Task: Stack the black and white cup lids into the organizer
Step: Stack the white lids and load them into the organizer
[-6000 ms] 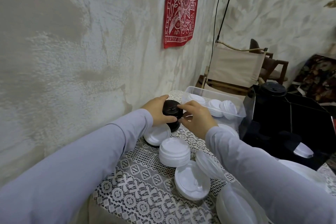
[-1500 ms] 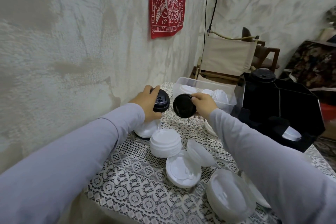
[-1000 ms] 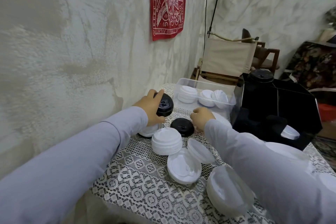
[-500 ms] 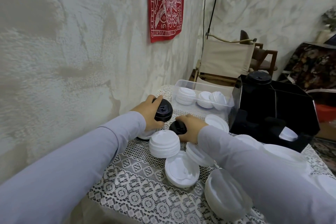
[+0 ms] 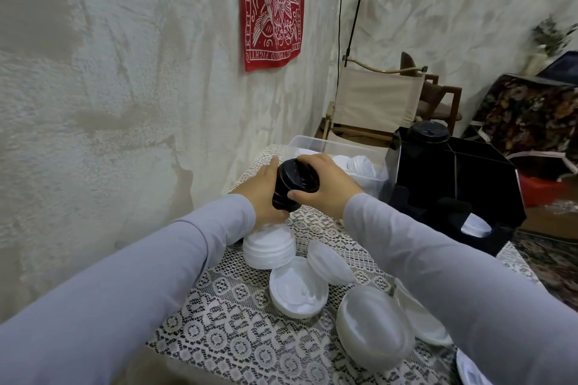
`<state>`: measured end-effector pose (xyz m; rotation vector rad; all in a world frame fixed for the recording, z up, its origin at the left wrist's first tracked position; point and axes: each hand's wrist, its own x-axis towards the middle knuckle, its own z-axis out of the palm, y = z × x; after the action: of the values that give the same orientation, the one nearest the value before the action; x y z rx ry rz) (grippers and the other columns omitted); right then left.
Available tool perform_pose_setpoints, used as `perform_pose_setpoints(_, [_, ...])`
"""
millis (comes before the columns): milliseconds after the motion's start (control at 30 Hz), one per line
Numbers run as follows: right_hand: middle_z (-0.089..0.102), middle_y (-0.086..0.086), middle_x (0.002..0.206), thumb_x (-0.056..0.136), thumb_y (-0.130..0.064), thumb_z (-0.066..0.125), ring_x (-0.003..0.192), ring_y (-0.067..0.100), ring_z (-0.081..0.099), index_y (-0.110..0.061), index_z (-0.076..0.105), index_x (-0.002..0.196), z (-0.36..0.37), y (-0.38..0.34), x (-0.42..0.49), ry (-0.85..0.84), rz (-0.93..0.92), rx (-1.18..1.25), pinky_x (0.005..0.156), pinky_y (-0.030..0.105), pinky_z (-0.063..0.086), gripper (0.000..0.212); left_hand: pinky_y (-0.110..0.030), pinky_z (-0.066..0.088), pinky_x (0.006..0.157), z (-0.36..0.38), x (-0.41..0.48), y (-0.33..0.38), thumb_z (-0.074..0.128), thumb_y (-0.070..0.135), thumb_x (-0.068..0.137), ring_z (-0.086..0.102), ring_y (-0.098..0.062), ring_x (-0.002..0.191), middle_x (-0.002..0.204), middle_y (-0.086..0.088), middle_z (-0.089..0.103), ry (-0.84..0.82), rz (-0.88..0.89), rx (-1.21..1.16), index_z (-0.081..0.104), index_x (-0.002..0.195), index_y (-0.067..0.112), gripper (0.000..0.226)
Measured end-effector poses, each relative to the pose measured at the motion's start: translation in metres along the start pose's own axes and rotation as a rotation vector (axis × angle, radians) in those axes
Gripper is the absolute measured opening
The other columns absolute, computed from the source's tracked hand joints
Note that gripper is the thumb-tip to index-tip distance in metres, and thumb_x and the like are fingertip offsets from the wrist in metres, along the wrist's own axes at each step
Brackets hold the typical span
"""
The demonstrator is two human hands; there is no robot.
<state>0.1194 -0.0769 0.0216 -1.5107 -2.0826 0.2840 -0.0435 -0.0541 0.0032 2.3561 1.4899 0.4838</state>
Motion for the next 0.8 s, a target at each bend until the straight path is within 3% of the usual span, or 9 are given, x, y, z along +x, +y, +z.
perform_pose_setpoints(100, [0.043, 0.000, 0.133, 0.077, -0.034, 0.075, 0.121, 0.014, 0.044, -0.020, 0.042, 0.137, 0.001, 0.000, -0.002, -0.022, -0.002, -0.017, 0.098, 0.019, 0.030, 0.070, -0.038, 0.044, 0.095, -0.002, 0.000, -0.001, 0.075, 0.027, 0.069, 0.049, -0.026, 0.117, 0.143, -0.007, 0.035, 0.049, -0.010, -0.101, -0.016, 0.148, 0.027, 0.120])
perform_pose_setpoints(233, [0.045, 0.001, 0.131, 0.076, -0.035, 0.075, 0.121, 0.016, 0.044, -0.021, 0.043, 0.137, 0.004, -0.004, -0.001, -0.054, -0.021, -0.018, 0.104, 0.028, 0.034, 0.070, -0.033, 0.042, 0.095, -0.004, -0.004, 0.002, 0.074, 0.025, 0.071, 0.047, -0.025, 0.121, 0.144, -0.007, 0.033, 0.029, 0.042, -0.082, -0.010, 0.149, 0.027, 0.115])
perform_pose_setpoints(367, [0.046, 0.002, 0.128, 0.074, -0.032, 0.076, 0.118, 0.017, 0.047, -0.023, 0.044, 0.136, 0.010, -0.007, 0.003, -0.108, -0.038, -0.013, 0.103, 0.033, 0.037, 0.070, -0.038, 0.043, 0.098, -0.003, -0.002, 0.004, 0.074, 0.022, 0.072, 0.044, -0.026, 0.124, 0.143, -0.009, 0.030, 0.006, 0.086, -0.024, -0.001, 0.150, 0.021, 0.108])
perform_pose_setpoints(567, [0.043, 0.004, 0.132, 0.074, -0.028, 0.078, 0.118, 0.018, 0.045, -0.021, 0.047, 0.135, 0.012, -0.008, 0.006, -0.139, -0.025, -0.006, 0.097, 0.023, 0.031, 0.069, -0.037, 0.044, 0.095, -0.003, -0.004, 0.006, 0.071, 0.025, 0.074, 0.046, -0.028, 0.120, 0.147, -0.007, 0.022, 0.000, 0.098, 0.059, -0.001, 0.150, 0.016, 0.105])
perform_pose_setpoints(700, [0.054, 0.000, 0.119, 0.070, -0.021, 0.082, 0.112, 0.017, 0.051, -0.017, 0.049, 0.128, 0.013, -0.010, 0.006, -0.104, -0.005, 0.087, 0.092, 0.023, 0.037, 0.066, -0.031, 0.043, 0.091, -0.002, -0.005, 0.007, 0.068, 0.025, 0.077, 0.047, -0.027, 0.118, 0.148, -0.006, 0.019, 0.022, 0.115, 0.105, -0.009, 0.149, 0.015, 0.106])
perform_pose_setpoints(800, [0.054, -0.002, 0.124, 0.071, -0.023, 0.082, 0.117, 0.015, 0.050, -0.017, 0.042, 0.132, 0.009, -0.008, 0.003, -0.134, 0.057, 0.166, 0.098, 0.026, 0.039, 0.073, -0.031, 0.043, 0.090, -0.003, -0.005, 0.005, 0.068, 0.029, 0.078, 0.047, -0.028, 0.117, 0.148, -0.007, 0.019, 0.014, 0.133, 0.159, -0.008, 0.150, 0.013, 0.106])
